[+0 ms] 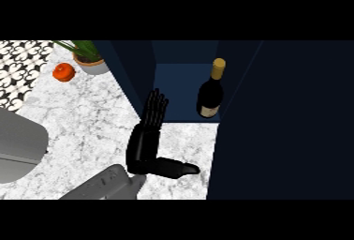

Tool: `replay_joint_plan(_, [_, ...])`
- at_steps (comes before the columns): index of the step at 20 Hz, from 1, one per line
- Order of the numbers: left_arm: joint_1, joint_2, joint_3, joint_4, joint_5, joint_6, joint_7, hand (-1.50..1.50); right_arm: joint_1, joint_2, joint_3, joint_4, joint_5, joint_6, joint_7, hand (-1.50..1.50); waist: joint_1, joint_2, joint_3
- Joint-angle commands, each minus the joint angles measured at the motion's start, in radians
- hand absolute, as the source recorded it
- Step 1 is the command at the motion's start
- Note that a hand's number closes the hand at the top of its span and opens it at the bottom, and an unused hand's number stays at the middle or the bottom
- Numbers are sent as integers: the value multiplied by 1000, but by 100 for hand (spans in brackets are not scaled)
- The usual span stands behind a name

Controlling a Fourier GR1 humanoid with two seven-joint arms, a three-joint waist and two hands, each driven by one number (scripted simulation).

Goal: Pick up the wine, place it into the cabinet and close the cabinet

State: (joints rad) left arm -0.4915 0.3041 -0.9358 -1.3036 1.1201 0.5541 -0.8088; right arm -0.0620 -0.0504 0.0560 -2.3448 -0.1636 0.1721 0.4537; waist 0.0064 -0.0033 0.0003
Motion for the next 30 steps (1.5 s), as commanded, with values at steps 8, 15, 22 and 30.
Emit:
replay_joint_plan(8, [234, 294, -3, -424, -93, -73, 53, 150, 46, -118, 9, -42, -145, 198, -10, 150, 4, -1, 0])
replay_joint_plan(15, [320, 476, 129, -532, -44, -185, 87, 150, 94, -113, 152, -169, -241, 189, 161, 150, -1, -2, -1])
replay_joint_plan(22, [523, 603, 222, -555, -24, -309, -12, -150, 92, -32, 418, -215, -113, 140, 201, 150, 3, -4, -2])
replay_joint_plan(30, [698, 709, 383, -566, 92, -442, -92, -150, -22, 49, 769, -135, 80, 4, 301, 150, 11, -12, -4])
